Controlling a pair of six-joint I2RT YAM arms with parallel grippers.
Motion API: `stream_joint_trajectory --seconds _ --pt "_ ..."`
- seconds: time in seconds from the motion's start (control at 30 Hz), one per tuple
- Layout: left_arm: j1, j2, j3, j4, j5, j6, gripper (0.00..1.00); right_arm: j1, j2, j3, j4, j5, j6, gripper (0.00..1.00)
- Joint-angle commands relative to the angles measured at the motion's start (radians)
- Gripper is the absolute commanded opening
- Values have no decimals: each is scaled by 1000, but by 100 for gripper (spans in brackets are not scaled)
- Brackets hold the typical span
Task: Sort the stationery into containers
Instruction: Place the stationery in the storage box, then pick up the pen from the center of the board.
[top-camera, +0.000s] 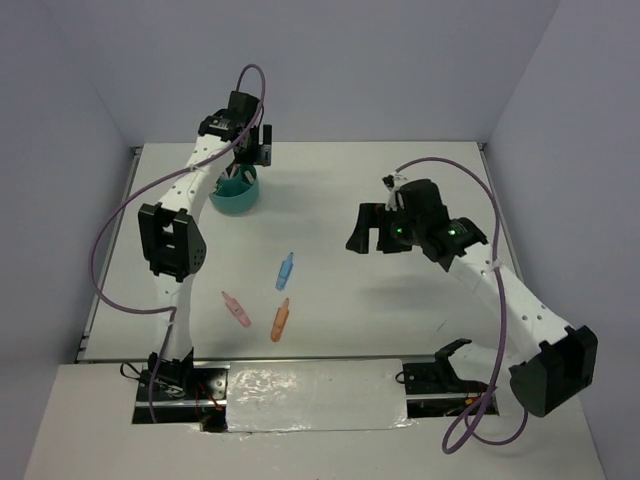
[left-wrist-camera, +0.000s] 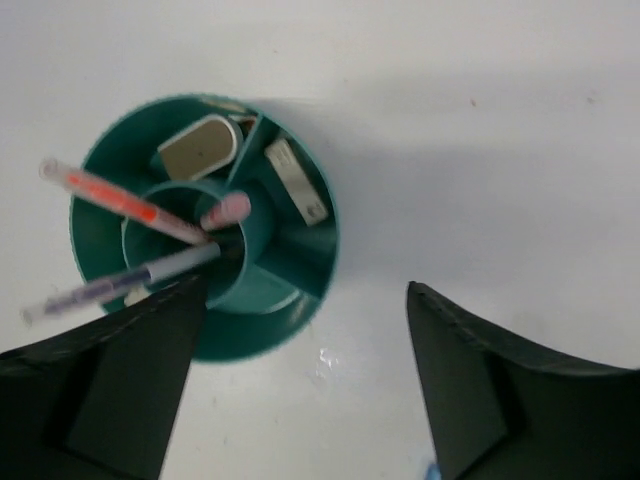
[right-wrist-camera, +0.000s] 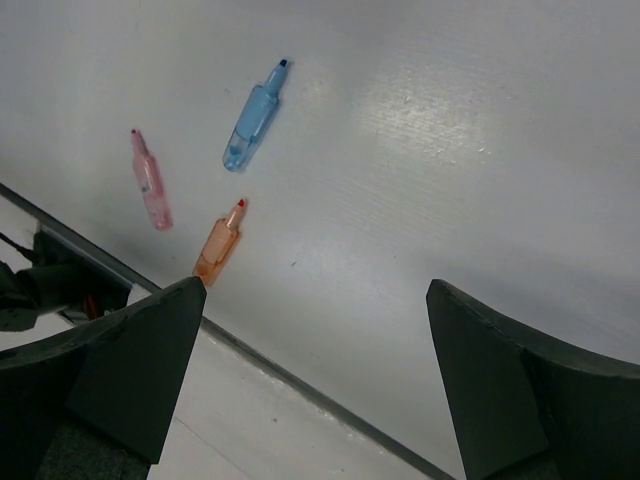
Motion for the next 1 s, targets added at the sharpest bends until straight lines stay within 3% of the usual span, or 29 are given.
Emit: stream_joint_trajectory --seconds 0.0,0.13,0.3,0.47,0.63,0.97 --pt "-36 -207 -33 -63 109 -74 97 130 122 35 2 140 47 100" --pt "-47 -417 -252 -106 79 -166 99 327 323 190 -66 451 243 100" --pt "-44 -687 -554 -187 -24 -259 99 516 573 382 -210 639 505 100" --pt "-21 -909 -792 -187 -6 -275 99 669 757 551 -333 660 656 98" --pt "-7 -988 -904 -192 62 -247 99 741 791 519 -284 594 799 87" --pt "-16 -1022 -858 -219 102 -142 99 794 969 588 -328 544 917 74"
